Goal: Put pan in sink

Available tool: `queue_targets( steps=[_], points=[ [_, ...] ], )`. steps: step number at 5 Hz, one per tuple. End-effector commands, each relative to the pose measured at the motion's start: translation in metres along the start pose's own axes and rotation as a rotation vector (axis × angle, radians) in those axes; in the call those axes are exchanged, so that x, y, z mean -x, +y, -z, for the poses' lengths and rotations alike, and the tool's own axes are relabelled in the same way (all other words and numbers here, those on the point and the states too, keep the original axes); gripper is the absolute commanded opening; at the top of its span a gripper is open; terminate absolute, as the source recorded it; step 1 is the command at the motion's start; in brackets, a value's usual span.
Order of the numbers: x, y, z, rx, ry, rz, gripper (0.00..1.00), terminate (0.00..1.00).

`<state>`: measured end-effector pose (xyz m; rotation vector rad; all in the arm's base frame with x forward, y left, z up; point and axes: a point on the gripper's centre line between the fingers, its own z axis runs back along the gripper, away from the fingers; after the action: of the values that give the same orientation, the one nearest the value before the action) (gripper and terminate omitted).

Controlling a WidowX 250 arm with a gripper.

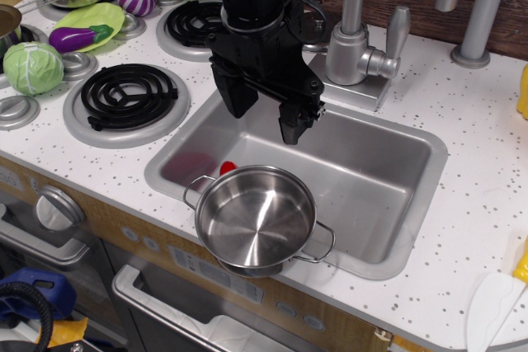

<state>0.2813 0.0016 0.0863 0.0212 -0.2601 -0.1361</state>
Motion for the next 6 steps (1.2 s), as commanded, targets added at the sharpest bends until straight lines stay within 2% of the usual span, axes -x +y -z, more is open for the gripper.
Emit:
queue_targets(
  steps=[1, 3, 4, 5, 6],
  points=[
    [0.0, 0.0, 0.0, 0.0, 0.0, 0.0, 1.0, 0.0],
    [0.011, -0.007, 0.014, -0.05, 0.104, 0.376, 1.0, 0.0],
    [0.016, -0.004, 0.021, -0.048, 0.112, 0.525, 1.0, 0.0],
    [0.02, 0.005, 0.031, 0.0, 0.084, 0.623, 1.0, 0.0],
    [0.021, 0.009, 0.042, 0.014, 0.06, 0.654, 1.0, 0.0]
  ],
)
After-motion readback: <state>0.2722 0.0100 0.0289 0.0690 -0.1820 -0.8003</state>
